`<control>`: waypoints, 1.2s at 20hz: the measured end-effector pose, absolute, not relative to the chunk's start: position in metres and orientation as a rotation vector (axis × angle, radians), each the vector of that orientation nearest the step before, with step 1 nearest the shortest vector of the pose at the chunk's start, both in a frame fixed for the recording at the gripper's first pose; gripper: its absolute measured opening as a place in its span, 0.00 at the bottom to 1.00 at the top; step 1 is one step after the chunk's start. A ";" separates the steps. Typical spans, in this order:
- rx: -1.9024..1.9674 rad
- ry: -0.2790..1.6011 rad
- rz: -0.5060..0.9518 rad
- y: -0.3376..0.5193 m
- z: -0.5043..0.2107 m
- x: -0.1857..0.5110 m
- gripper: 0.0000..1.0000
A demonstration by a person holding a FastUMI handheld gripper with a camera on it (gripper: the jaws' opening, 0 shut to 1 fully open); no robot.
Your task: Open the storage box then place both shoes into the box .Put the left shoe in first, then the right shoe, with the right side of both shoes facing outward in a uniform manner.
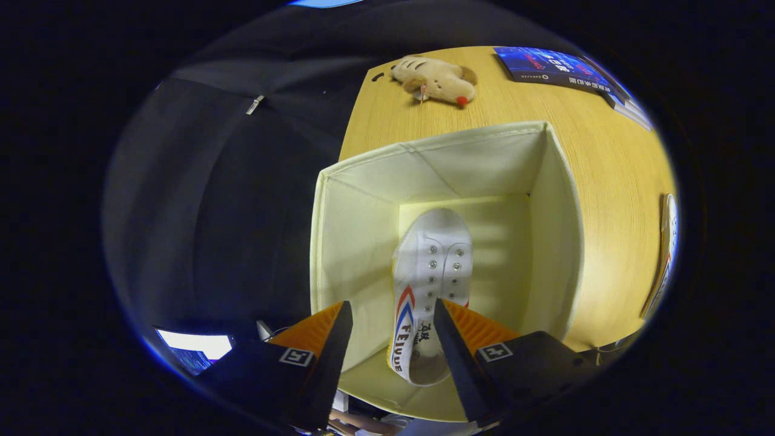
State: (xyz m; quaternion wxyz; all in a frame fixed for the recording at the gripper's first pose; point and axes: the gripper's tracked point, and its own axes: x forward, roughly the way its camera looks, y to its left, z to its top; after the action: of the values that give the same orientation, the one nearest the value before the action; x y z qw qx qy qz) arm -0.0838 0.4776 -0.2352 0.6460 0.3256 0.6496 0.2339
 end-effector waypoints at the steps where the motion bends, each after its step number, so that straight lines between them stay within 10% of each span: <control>1: 0.751 1.465 0.538 0.474 -0.230 -0.083 0.86; 13: 0.697 0.997 0.595 0.340 -0.144 -0.034 0.97; 24: 0.496 0.813 0.183 0.100 -0.201 -0.027 0.96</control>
State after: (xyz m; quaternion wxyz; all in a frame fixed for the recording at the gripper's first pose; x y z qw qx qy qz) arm -0.0265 0.0999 -0.2008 0.8848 0.2386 0.3906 0.0877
